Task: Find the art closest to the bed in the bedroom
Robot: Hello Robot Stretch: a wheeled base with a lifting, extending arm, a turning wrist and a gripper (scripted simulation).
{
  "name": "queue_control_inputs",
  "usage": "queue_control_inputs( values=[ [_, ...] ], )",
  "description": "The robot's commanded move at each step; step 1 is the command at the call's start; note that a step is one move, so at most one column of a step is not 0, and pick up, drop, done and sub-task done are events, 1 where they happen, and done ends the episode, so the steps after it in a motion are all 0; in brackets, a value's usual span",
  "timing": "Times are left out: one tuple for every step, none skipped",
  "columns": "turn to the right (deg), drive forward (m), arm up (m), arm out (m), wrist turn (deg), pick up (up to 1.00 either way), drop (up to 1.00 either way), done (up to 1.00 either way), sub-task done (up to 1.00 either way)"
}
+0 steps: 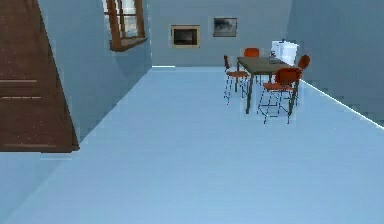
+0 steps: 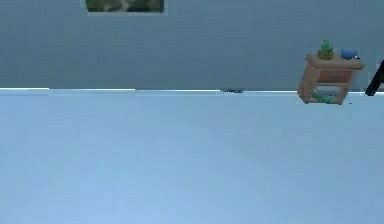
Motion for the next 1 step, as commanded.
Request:
queue_control_inputs(
  values=[
    [0.0, 1.00, 0.00, 0.00, 0.0, 0.00, 0.00, 0.00, 0.00]
  ],
)
